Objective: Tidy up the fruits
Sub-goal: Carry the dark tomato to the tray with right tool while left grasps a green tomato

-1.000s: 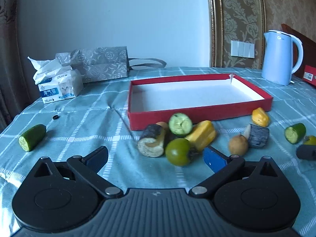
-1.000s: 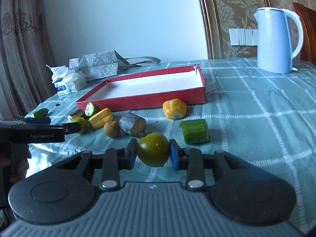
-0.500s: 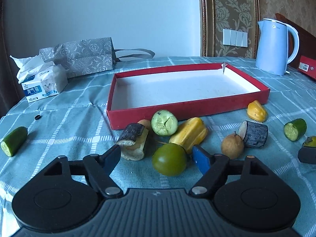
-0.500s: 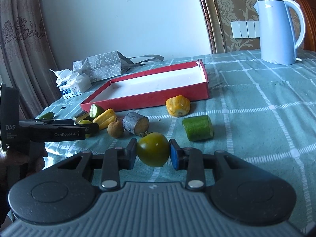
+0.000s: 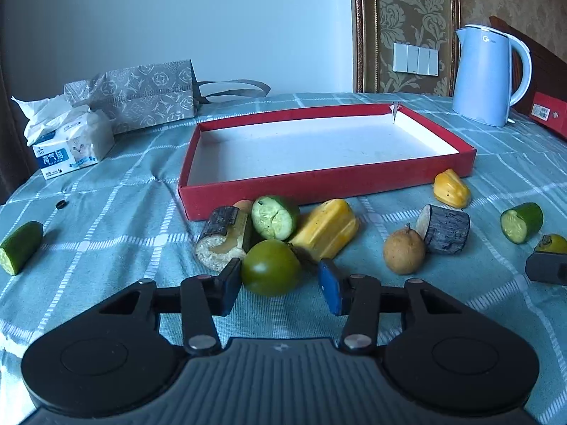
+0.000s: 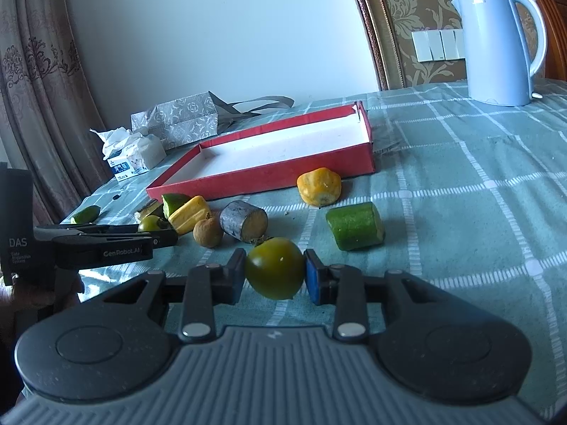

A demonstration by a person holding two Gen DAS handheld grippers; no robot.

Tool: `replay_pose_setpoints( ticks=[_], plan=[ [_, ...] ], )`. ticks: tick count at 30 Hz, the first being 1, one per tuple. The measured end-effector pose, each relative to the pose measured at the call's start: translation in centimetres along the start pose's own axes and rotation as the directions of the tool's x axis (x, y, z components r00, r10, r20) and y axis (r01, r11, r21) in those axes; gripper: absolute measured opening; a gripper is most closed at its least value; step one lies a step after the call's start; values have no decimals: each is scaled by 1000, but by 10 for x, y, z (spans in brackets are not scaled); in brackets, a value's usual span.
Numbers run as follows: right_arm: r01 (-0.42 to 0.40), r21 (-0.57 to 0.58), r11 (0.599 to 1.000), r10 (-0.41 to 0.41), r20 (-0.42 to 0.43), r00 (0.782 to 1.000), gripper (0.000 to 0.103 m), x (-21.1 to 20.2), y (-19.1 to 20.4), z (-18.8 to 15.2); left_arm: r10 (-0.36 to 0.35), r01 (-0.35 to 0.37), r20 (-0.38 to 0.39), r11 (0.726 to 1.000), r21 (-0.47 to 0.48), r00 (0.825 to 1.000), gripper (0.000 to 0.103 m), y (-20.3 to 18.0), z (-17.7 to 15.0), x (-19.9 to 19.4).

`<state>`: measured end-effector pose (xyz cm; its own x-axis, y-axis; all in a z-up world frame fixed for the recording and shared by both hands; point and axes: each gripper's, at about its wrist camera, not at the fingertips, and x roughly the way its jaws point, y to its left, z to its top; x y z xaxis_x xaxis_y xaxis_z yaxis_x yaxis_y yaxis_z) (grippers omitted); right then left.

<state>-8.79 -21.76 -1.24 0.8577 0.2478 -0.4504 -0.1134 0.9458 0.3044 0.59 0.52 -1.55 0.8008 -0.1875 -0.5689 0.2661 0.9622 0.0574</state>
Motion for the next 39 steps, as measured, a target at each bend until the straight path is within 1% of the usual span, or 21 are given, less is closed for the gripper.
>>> replay_pose_setpoints(
  ticks=[4, 5, 6, 9, 14, 17, 20, 24, 26, 28, 29, 31, 34, 37, 38, 39],
  plan=[
    [6, 4, 1000, -6, 3, 1000, 33, 0, 0, 0, -7, 7, -1, 1000, -8, 1000, 44, 2, 1, 2],
    [7, 4, 1000, -7, 3, 1000, 33, 0, 0, 0, -9, 9, 0, 1000, -10, 1000, 37, 2, 1, 2],
    [9, 3, 1000, -9, 3, 1000, 33, 0, 0, 0, -16, 16, -1, 1000, -14, 1000, 34, 3, 1, 2],
    [19, -9, 1000, -19, 7, 1000, 33, -1, 2, 0, -12, 12, 2, 999, -31, 1000, 33, 5, 0, 1],
    [35, -25, 999, -35, 26, 999, 33, -6, 3, 9, -6, 7, 32, 999, -53, 999, 33, 8, -3, -8],
    [39, -31, 999, -38, 46, 998, 33, -9, 4, 25, 23, -20, 48, 998, -64, 999, 33, 9, -4, -13],
    [43, -69, 997, -39, 61, 997, 33, -3, 7, 49, 47, -41, 73, 997, -72, 996, 33, 8, -6, -19],
    [76, -92, 993, -69, 79, 995, 33, 24, 6, 87, 47, -37, 87, 993, -113, 995, 33, 11, -6, -21],
    [101, -89, 991, -95, 75, 993, 32, 47, 3, 105, 47, -36, 97, 993, -115, 994, 33, 10, -7, -23],
    [150, -100, 984, -143, 70, 987, 32, 73, -2, 118, 52, -39, 117, 993, -110, 992, 33, 9, -8, -27],
    [158, -90, 983, -155, 45, 987, 32, 89, -6, 123, 54, -40, 125, 993, -107, 991, 33, 8, -8, -28],
    [180, -61, 982, -180, 1, 984, 32, 116, -16, 129, 51, -36, 134, 994, -106, 990, 33, 8, -8, -29],
    [236, -75, 969, -239, -33, 970, 32, 146, -25, 130, 46, -30, 138, 993, -115, 989, 33, 10, -8, -30],
    [269, -82, 960, -274, -61, 960, 33, 162, -31, 129, 47, -31, 141, 993, -116, 989, 33, 10, -8, -30],
    [263, -74, 962, -268, -69, 961, 33, 164, -33, 130, 46, -30, 139, 993, -114, 989, 33, 10, -8, -30],
    [267, -66, 961, -271, -53, 961, 34, 162, -33, 132, 48, -32, 139, 993, -115, 989, 33, 10, -8, -30]
  ],
)
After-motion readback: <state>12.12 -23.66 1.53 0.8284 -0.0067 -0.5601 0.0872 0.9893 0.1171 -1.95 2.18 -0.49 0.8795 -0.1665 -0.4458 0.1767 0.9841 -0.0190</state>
